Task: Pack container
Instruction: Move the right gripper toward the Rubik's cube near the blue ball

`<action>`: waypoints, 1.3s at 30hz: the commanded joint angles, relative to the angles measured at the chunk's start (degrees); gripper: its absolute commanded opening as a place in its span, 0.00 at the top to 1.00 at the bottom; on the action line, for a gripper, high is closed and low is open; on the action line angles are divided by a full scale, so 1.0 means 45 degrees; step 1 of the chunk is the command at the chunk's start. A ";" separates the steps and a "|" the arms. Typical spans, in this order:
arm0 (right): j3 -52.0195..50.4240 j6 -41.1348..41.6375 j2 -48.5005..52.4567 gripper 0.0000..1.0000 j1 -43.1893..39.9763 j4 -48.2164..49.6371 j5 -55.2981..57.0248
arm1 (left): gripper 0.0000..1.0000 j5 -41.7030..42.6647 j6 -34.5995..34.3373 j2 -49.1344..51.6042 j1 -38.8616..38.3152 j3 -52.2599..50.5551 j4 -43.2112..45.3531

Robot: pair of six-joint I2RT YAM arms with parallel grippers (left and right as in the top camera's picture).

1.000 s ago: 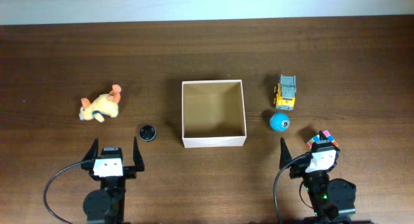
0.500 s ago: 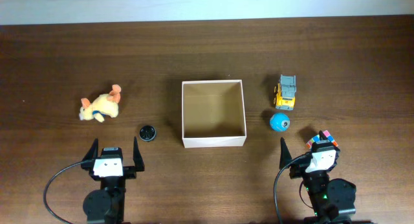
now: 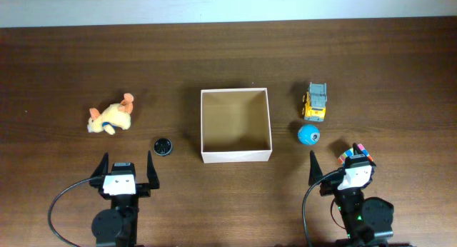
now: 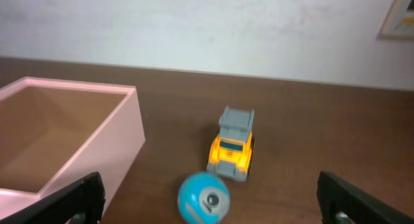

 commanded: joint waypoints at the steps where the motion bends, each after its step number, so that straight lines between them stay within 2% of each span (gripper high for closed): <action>1: -0.0087 0.0151 -0.0131 0.01 -0.0034 0.0379 -0.0316 | 0.01 0.0083 0.0248 -0.0097 0.0087 -0.0049 -0.0053; 6: 0.0189 0.1826 -0.0117 0.01 -0.0034 0.0646 -0.0418 | 0.01 0.0083 0.0248 -0.0097 0.0087 -0.0049 -0.0053; 12: 0.2443 0.1909 0.0933 0.01 -0.0034 -0.1141 -0.0738 | 0.01 0.0083 0.0253 -0.0097 0.0087 -0.0049 -0.0053; 15: 0.4367 0.1821 0.2608 0.01 -0.0034 -0.2341 -0.0729 | 0.01 0.0083 0.0253 -0.0097 0.0087 -0.0049 -0.0053; 20: 0.8427 0.1758 0.6674 0.01 -0.0049 -0.4857 0.0063 | 0.01 0.0083 0.0253 -0.0097 0.0087 -0.0049 -0.0053; 26: 1.4022 0.1768 1.1871 0.01 -0.0049 -0.9044 0.1195 | 0.01 0.0083 0.0253 -0.0097 0.0087 -0.0049 -0.0053; 31: 1.7442 0.1637 1.4906 0.01 -0.0049 -1.1885 0.1185 | 0.01 0.0083 0.0248 -0.0097 0.0087 -0.0049 -0.0053; 35: 1.8598 -0.0223 1.6067 0.01 -0.0141 -1.3993 0.1326 | 0.01 0.0083 0.0248 -0.0097 0.0087 -0.0049 -0.0053; 39: 1.8632 -0.0612 1.6466 0.01 -0.1044 -1.5528 0.1943 | 0.01 0.0083 0.0253 -0.0097 0.0087 -0.0049 -0.0053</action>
